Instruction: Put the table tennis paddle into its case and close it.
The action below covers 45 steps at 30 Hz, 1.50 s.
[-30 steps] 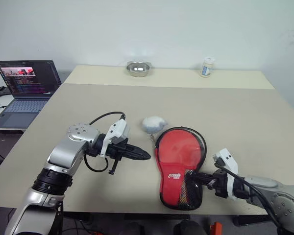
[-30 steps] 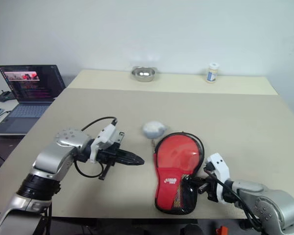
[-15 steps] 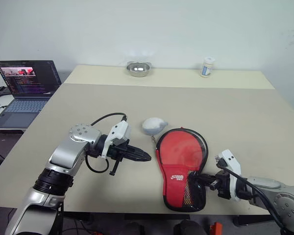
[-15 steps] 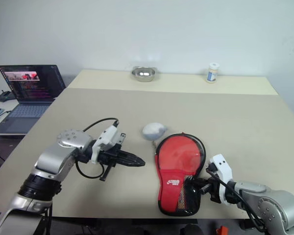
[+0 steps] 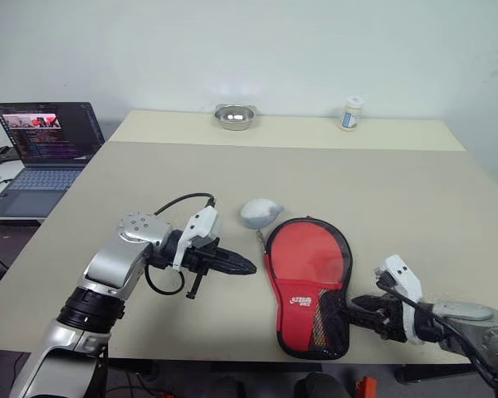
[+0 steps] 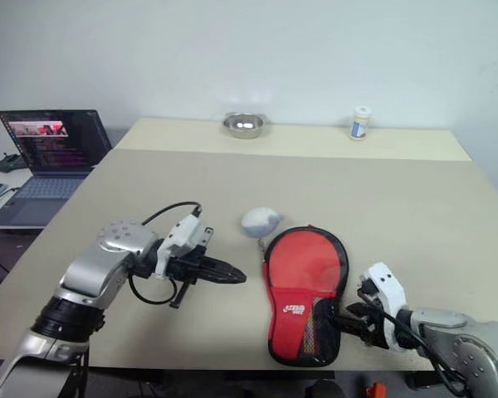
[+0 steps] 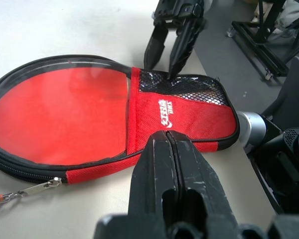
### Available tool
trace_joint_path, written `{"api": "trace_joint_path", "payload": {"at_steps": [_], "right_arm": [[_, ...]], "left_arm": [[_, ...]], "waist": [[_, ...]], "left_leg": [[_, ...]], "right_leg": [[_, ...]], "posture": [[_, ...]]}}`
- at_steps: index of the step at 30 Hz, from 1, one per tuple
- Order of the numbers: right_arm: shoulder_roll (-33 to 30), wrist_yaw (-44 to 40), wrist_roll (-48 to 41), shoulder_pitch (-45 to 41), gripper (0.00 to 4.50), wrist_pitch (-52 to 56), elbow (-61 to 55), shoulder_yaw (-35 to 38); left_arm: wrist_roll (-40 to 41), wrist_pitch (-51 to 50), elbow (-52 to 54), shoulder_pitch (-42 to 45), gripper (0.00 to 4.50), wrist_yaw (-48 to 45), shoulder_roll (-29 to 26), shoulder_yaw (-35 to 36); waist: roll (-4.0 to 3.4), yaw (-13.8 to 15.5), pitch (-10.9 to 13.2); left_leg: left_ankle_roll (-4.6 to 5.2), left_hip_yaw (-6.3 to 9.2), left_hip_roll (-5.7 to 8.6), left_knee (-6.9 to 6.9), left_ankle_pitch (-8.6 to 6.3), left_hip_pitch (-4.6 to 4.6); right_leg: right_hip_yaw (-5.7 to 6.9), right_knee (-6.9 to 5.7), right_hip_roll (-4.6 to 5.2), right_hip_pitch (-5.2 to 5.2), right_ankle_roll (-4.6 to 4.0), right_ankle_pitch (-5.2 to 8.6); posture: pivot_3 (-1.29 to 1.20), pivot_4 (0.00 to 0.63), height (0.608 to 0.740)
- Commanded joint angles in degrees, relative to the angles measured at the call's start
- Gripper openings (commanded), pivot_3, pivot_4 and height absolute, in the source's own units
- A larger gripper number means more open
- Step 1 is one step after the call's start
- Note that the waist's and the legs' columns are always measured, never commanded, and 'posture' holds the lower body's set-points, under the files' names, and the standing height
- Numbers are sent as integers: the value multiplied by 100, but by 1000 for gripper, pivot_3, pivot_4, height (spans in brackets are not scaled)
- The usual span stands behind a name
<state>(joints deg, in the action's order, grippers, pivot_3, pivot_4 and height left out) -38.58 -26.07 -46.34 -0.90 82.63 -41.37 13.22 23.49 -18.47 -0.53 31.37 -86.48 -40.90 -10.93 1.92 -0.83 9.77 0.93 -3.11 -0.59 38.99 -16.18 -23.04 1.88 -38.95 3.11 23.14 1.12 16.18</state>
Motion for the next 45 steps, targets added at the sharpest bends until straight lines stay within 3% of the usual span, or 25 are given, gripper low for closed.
{"api": "trace_joint_path", "payload": {"at_steps": [1, 2, 4, 7, 13, 17, 27, 39, 45], "right_arm": [[-774, -513, 48, 169, 4178, -550, -462, 278], [-1051, -710, 98, 178, 4485, -769, -500, 393], [-1320, -976, 21, 24, 4485, -1123, -430, 659], [-869, -921, -625, -873, 4485, -1380, -169, 797], [343, -101, 357, -1470, 4485, -2029, 656, -781], [870, 94, 725, -1485, 4500, -2389, 1029, -1262], [1172, 101, 1394, -1403, 4500, -2895, 1383, -1995], [1399, 154, 1821, -1448, 4500, -2947, 1410, -2277], [1516, 273, 1978, -1487, 4500, -2963, 1340, -2321]], "left_arm": [[97, -143, 67, 18, 0, 165, 44, 139], [98, -171, 56, 31, 0, 223, 55, 162], [59, -148, 18, 54, 0, 319, 72, 188], [-29, -57, -290, 198, 0, 733, 275, 304], [-266, 354, -903, 467, 0, 1307, 524, 511], [-320, 432, -1307, 782, 875, 1609, 604, 695], [-977, 1257, -2307, 1352, 4413, 1960, 801, 539], [-2366, 2706, -5321, 2717, 4464, 2336, 1751, -111], [-2813, 3020, -6201, 3008, 4464, 2626, 1997, -230]], "waist": [[-1, 1, 1], [-3, 4, 1], [0, 2, 0], [3, -26, 1], [13, -29, -2], [13, 46, -2], [12, 71, -2], [12, 69, -2], [13, 65, -1]], "left_leg": [[0, 0, 0, 0, 0, 0], [0, 1, 2, 0, 0, 0], [1, 1, 1, 1, 0, 0], [1, 2, -3, 0, 0, 11], [-4, 15, -2, -2, 2, 7], [-5, 12, 3, 6, 3, -19], [-4, 13, 3, 6, 3, -13], [-3, 9, 5, 7, 2, -14], [-3, 9, 2, 6, 2, -15]], "right_leg": [[0, 0, 0, 0, 0, 0], [0, 0, 0, 0, 1, 1], [2, 1, -1, -1, 3, 1], [0, -2, -6, -9, 2, 0], [11, -4, -5, -9, 1, 0], [12, 3, 4, 8, 1, -1], [16, -2, 2, 7, 0, -1], [21, 0, -2, 8, 0, -1], [21, 0, -3, 11, 0, -1]], "posture": [[0, 150, 740], [0, 150, 740], [0, 150, 740], [0, 150, 740], [0, 150, 740], [0, 150, 740], [0, 150, 740], [0, 150, 740], [0, 150, 740]]}}
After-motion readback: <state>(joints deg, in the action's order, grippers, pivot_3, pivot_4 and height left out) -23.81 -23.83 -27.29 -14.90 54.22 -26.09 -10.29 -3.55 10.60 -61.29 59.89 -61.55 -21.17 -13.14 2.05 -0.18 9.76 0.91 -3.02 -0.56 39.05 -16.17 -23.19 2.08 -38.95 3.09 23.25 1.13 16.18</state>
